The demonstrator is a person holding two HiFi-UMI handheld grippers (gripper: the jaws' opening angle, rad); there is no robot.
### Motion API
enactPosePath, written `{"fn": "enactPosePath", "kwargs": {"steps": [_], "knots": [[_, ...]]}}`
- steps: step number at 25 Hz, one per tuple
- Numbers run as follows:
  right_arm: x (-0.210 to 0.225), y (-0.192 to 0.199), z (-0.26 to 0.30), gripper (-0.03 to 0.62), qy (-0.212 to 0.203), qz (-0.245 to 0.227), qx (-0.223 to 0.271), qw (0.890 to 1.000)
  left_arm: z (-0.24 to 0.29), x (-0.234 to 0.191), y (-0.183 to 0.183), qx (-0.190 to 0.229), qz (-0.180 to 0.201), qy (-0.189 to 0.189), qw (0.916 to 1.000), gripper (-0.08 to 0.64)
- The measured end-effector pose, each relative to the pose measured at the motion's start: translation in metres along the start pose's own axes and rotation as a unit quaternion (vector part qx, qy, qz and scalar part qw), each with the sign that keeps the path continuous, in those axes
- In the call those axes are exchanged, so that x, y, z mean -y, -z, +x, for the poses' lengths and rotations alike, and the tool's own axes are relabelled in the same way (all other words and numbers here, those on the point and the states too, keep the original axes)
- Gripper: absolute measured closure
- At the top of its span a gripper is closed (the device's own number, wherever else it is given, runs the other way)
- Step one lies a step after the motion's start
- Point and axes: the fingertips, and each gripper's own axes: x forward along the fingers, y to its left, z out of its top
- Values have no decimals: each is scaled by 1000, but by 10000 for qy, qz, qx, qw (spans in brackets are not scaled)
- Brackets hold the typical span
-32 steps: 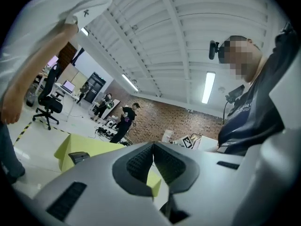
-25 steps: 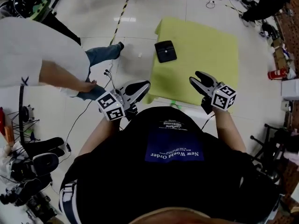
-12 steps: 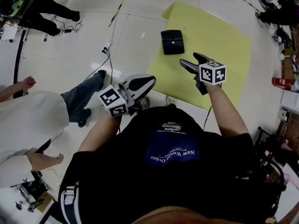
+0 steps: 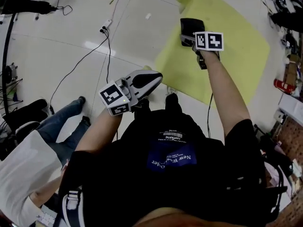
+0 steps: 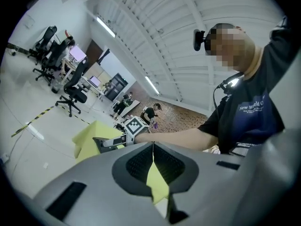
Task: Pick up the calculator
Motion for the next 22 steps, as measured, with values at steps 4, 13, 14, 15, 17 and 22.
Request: {"fn": "enactPosePath", "kwargs": {"steps": [4,13,14,15,17,22], "knots": [[16,-3,28,28,578,-18,-304,9979,-23,-12,4,128,-78,-104,9998,554],[36,-10,56,26,1036,250,-505,9930,-58,-26,11,307,-355,-339,9983,554],[35,-10,56,26,1027,253,-487,9932,-59,-27,12,323,-378,-353,9981,554],[34,-11,57,26,1009,257,-463,9935,-60,-28,12,334,-398,-360,9980,554],[34,-12,58,26,977,261,-407,9940,-60,-30,13,343,-435,-356,9978,554],[37,-15,58,26,993,345,-237,9942,-56,-31,13,333,-449,-329,9979,554]]}}
